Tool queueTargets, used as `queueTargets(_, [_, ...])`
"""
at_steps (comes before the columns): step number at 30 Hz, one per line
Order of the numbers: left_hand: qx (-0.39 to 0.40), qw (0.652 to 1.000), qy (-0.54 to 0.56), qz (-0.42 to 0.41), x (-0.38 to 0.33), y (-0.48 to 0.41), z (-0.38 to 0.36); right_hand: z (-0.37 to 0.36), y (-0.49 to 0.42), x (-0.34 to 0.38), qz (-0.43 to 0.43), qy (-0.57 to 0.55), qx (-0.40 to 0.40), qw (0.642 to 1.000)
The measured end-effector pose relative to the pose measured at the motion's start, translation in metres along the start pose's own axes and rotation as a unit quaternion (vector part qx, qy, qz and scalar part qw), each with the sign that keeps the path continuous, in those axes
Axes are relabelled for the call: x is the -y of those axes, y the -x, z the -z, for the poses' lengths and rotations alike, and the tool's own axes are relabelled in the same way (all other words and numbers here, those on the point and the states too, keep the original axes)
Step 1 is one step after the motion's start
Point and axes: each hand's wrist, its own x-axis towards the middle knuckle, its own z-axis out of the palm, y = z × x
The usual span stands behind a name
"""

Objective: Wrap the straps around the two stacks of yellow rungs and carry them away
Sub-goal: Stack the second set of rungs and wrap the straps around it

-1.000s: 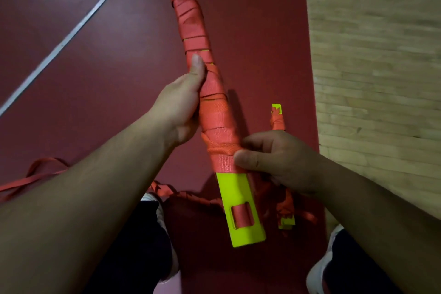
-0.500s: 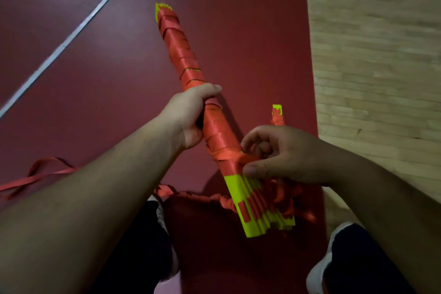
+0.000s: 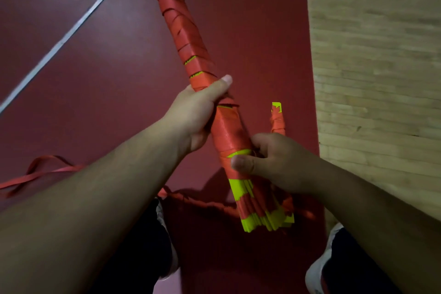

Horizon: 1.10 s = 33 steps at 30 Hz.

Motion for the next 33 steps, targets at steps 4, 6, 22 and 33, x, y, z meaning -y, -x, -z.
queueTargets(4, [-0.065,0.998,-0.028,0.004,0.002,-0.006,0.003,0.013,0.001,0.011,-0.018,0.095,0.049,0.994])
queueTargets(6, [-0.079,0.995,-0.062,-0.01,0.004,-0.009,0.007,0.022,0.004,0.013,-0.046,0.155,0.079,0.984])
queueTargets(22, [0.107,0.986,0.114,0.063,-0.016,0.002,0.006,0.015,0.007,0.006,-0.066,-0.148,0.078,0.984])
queueTargets(33, [0.054,0.987,0.151,0.023,-0.014,-0.001,0.008,0.006,-0.005,-0.011,0.015,-0.377,0.076,0.923])
